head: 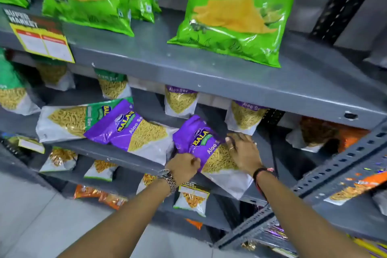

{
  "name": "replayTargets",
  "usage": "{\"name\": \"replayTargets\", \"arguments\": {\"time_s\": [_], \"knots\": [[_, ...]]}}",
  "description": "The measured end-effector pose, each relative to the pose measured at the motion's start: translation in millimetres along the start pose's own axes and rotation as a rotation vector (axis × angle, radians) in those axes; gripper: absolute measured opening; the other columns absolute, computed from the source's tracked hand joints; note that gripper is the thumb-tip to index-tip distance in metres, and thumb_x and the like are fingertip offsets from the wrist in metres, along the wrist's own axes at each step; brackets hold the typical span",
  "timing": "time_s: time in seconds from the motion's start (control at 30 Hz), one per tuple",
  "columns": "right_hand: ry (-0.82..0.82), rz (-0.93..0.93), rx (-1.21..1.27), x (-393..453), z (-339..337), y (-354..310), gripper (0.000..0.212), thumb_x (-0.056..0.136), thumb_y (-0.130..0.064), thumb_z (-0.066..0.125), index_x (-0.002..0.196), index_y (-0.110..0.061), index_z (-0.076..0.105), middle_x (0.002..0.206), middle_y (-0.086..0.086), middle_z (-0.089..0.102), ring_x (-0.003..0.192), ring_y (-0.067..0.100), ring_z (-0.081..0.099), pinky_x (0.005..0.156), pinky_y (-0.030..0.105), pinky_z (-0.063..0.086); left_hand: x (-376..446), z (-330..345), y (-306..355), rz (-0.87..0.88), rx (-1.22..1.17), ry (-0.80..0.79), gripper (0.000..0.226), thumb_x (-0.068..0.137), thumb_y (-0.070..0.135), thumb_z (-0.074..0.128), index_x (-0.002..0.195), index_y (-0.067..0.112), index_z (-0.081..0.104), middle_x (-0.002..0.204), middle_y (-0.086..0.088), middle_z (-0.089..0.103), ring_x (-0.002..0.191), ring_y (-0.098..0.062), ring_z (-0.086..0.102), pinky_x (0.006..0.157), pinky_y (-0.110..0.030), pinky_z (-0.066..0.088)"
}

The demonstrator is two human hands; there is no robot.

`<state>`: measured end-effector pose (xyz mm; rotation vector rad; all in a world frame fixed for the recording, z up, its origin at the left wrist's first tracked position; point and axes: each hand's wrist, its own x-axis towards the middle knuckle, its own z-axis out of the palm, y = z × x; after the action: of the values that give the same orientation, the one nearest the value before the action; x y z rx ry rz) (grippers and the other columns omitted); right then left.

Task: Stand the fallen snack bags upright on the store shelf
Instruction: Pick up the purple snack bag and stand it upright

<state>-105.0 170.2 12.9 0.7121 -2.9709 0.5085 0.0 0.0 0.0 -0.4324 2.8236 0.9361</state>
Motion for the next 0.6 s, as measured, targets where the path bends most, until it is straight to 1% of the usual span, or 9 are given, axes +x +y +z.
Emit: {"name": "replayTargets", "arguments": {"time_s": [0.13, 0.2, 0.23, 0.3, 0.33, 0.4, 0.5, 0.53, 0.6], "knots": [[-0.233, 0.303, 0.121, 27.2, 13.5, 9.8, 0.051, 0.099, -0.039, 0.028, 0.118, -0.003, 0.059, 0.130, 0.024, 0.056, 0.123, 0.038, 0.049, 0.102, 0.042, 0.036, 15.0, 12.1, -9.1, -0.210, -0.092, -0.152, 0.054, 0.095, 0.040, 0.033, 0.101, -0.003, 0.065, 0.108, -0.026, 0.069, 0.103, -0.038, 0.065, 0.089, -0.040, 0.053], [-0.328, 0.377, 0.226, 38.6, 17.1, 12.5, 0.049, 0.099, -0.036, 0.032, 0.107, -0.002, 0.065, 0.124, 0.028, 0.059, 0.123, 0.038, 0.052, 0.100, 0.037, 0.038, 21.2, 20.0, -8.8, -0.287, -0.277, -0.215, 0.050, 0.095, 0.040, 0.035, 0.101, -0.002, 0.062, 0.104, -0.022, 0.071, 0.078, -0.028, 0.072, 0.069, -0.032, 0.060], [-0.347, 0.393, 0.269, 43.9, 19.3, 16.4, 0.042, 0.098, -0.034, 0.036, 0.091, -0.007, 0.068, 0.111, 0.028, 0.062, 0.120, 0.037, 0.055, 0.097, 0.035, 0.040, 23.3, 24.1, -8.1, -0.328, -0.417, -0.240, 0.044, 0.096, 0.039, 0.037, 0.100, 0.001, 0.059, 0.101, -0.021, 0.071, 0.058, -0.017, 0.070, 0.053, -0.025, 0.057], [-0.341, 0.443, 0.369, 51.6, 20.9, 23.9, 0.036, 0.095, -0.030, 0.046, 0.060, -0.022, 0.051, 0.090, 0.015, 0.055, 0.101, 0.030, 0.061, 0.086, 0.034, 0.043, 24.8, 31.1, -6.2, -0.404, -0.703, -0.241, 0.033, 0.096, 0.035, 0.040, 0.104, 0.005, 0.053, 0.091, -0.021, 0.069, 0.034, -0.004, 0.058, 0.040, -0.019, 0.051], [-0.344, 0.487, 0.423, 53.6, 22.0, 27.1, 0.037, 0.093, -0.028, 0.050, 0.056, -0.024, 0.046, 0.086, 0.011, 0.053, 0.089, 0.025, 0.058, 0.080, 0.033, 0.041, 25.2, 35.0, -5.9, -0.440, -0.837, -0.223, 0.029, 0.097, 0.032, 0.041, 0.103, 0.005, 0.050, 0.083, -0.018, 0.065, 0.033, -0.004, 0.058, 0.042, -0.019, 0.051], [-0.330, 0.527, 0.524, 53.8, 25.3, 33.3, 0.031, 0.088, -0.026, 0.058, 0.059, -0.019, 0.055, 0.081, 0.009, 0.056, 0.078, 0.018, 0.053, 0.073, 0.033, 0.040, 25.1, 43.4, -5.8, -0.469, -1.009, -0.163, 0.023, 0.097, 0.026, 0.043, 0.101, 0.004, 0.048, 0.082, -0.015, 0.059, 0.046, -0.007, 0.065, 0.052, -0.023, 0.055], [-0.252, 0.564, 0.679, 51.1, 31.3, 44.4, 0.025, 0.083, -0.022, 0.064, 0.092, 0.000, 0.072, 0.096, 0.014, 0.068, 0.093, 0.020, 0.060, 0.092, 0.040, 0.049, 23.6, 53.9, -7.2, -0.423, -1.049, -0.048, 0.021, 0.097, 0.022, 0.043, 0.096, 0.002, 0.048, 0.098, -0.018, 0.059, 0.050, -0.007, 0.067, 0.055, -0.023, 0.055], [-0.241, 0.581, 0.704, 46.8, 31.4, 45.9, 0.028, 0.083, -0.021, 0.063, 0.096, 0.003, 0.071, 0.098, 0.015, 0.068, 0.095, 0.021, 0.060, 0.094, 0.041, 0.050, 21.4, 56.2, -5.5, -0.415, -1.072, -0.013, 0.020, 0.097, 0.021, 0.043, 0.095, 0.002, 0.049, 0.100, -0.017, 0.060, 0.055, -0.011, 0.068, 0.059, -0.025, 0.056], [-0.231, 0.628, 0.738, 35.0, 33.0, 49.0, 0.024, 0.084, -0.023, 0.062, 0.085, 0.000, 0.070, 0.089, 0.012, 0.062, 0.088, 0.020, 0.055, 0.084, 0.035, 0.047, 16.9, 60.5, -2.3, -0.422, -1.151, 0.050, 0.016, 0.097, 0.020, 0.042, 0.088, 0.008, 0.047, 0.097, -0.016, 0.063, 0.074, -0.028, 0.066, 0.068, -0.035, 0.057]]}}
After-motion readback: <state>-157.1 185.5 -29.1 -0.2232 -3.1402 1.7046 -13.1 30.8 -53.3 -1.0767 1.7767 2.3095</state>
